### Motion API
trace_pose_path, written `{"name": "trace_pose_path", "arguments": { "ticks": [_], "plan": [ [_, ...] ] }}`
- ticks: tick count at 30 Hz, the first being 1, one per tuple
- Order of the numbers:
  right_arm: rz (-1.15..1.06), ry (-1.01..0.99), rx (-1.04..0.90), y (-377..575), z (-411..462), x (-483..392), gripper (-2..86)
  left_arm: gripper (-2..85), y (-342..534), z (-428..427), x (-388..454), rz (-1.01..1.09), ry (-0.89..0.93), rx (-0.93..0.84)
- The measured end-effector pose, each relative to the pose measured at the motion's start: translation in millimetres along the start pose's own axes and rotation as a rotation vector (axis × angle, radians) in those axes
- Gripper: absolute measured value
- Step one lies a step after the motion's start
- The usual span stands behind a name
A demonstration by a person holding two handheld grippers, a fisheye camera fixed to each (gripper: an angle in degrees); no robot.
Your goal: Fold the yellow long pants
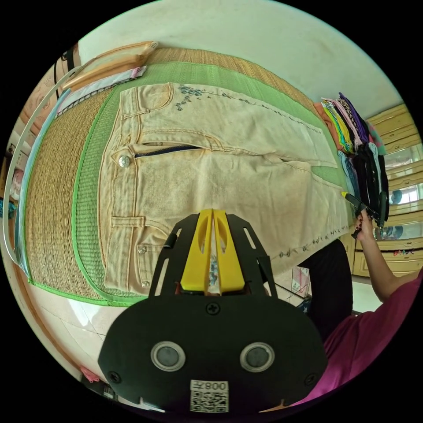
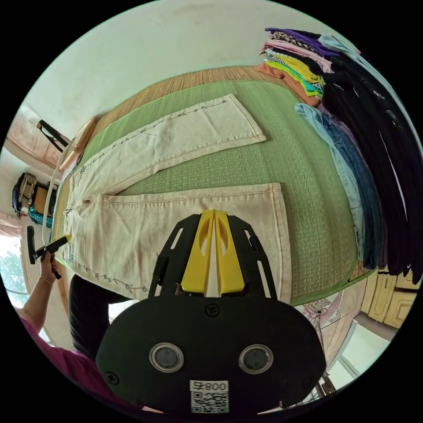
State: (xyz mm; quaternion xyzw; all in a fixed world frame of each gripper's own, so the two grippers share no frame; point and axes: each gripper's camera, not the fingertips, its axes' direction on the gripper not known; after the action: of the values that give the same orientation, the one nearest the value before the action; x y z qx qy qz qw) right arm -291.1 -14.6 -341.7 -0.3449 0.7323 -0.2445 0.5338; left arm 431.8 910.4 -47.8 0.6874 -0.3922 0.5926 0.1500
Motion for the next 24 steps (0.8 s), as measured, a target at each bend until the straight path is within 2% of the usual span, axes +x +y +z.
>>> {"name": "trace_pose_path", "arguments": {
  "ticks": [3, 8, 11, 16, 24],
  "plan": [
    [-0.004, 0.016, -0.102, 0, 4, 4, 0.1, 0.0, 2, 11, -1, 0.01, -0.013, -0.056],
    [-0.113, -0.06, -0.04, -16, -27, -28, 0.5, 0.1, 14, -11, -31, -0.067, 0.039, 0.014],
    [-0.307, -0.205, -0.033, -37, -42, -88, 1.6, 0.1, 21, -26, -59, -0.115, 0.032, 0.058],
    [-0.724, -0.375, -0.058, -73, -52, -244, 4.6, 0.1, 22, -42, -108, -0.178, 0.017, 0.125],
    [-1.083, -0.359, -0.057, -109, -49, -430, 5.6, 0.2, 23, -40, -178, -0.243, 0.071, 0.187]
  ]
}}
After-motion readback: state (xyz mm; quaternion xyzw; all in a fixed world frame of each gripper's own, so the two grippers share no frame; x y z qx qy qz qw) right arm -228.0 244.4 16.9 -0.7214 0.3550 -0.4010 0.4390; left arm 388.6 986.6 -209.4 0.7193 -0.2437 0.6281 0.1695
